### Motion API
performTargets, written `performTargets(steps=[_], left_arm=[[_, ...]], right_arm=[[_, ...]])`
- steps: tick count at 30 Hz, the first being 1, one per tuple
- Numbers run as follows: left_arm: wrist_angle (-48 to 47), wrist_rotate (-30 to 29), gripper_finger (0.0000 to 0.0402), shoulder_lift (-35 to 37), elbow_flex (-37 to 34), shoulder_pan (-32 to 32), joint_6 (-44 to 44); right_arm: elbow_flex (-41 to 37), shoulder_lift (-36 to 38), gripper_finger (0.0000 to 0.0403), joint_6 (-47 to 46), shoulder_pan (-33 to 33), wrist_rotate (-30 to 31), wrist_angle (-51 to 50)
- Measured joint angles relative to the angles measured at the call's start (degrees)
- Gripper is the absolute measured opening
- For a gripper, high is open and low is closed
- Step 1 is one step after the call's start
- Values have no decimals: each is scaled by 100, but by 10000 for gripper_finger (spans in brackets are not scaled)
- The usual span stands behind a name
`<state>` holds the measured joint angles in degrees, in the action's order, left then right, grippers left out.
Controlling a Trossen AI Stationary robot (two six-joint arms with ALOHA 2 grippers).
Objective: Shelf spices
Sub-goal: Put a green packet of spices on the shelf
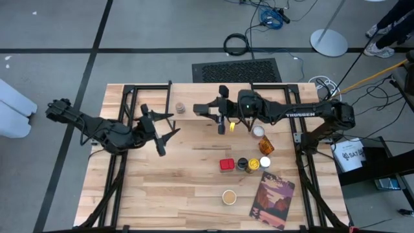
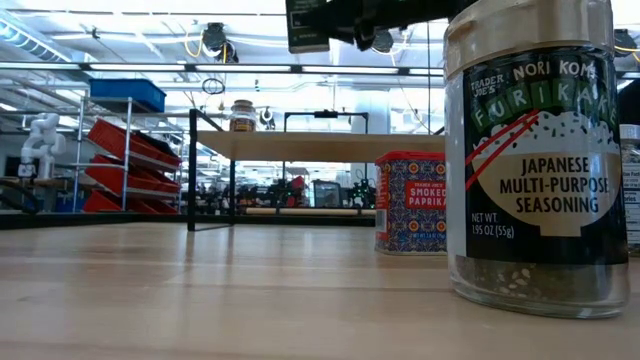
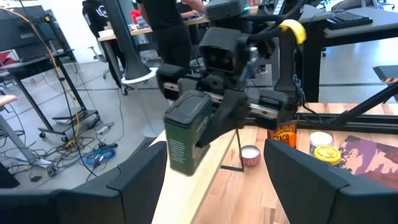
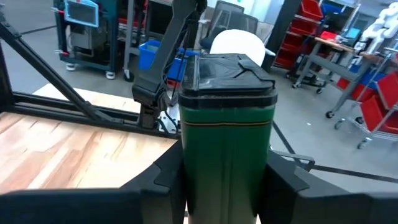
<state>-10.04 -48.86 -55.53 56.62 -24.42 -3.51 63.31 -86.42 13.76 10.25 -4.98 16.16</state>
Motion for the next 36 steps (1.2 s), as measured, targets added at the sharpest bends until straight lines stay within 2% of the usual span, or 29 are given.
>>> performTargets(steps=[9, 15, 26, 36], left_arm=[[-1, 0, 279, -2, 0, 0, 4], [-2, -25, 279, -4, 0, 1, 4], [-2, -68, 279, -4, 0, 1, 13], [-218, -66, 279, -4, 0, 1, 152]], right_arm=[[4, -133, 132, -274, 821, -906, 57], [4, -350, 132, -393, 1034, -1356, 199], [4, -906, 132, -394, 1035, -1350, 285], [7, -996, 132, -232, 1194, -1305, -96]])
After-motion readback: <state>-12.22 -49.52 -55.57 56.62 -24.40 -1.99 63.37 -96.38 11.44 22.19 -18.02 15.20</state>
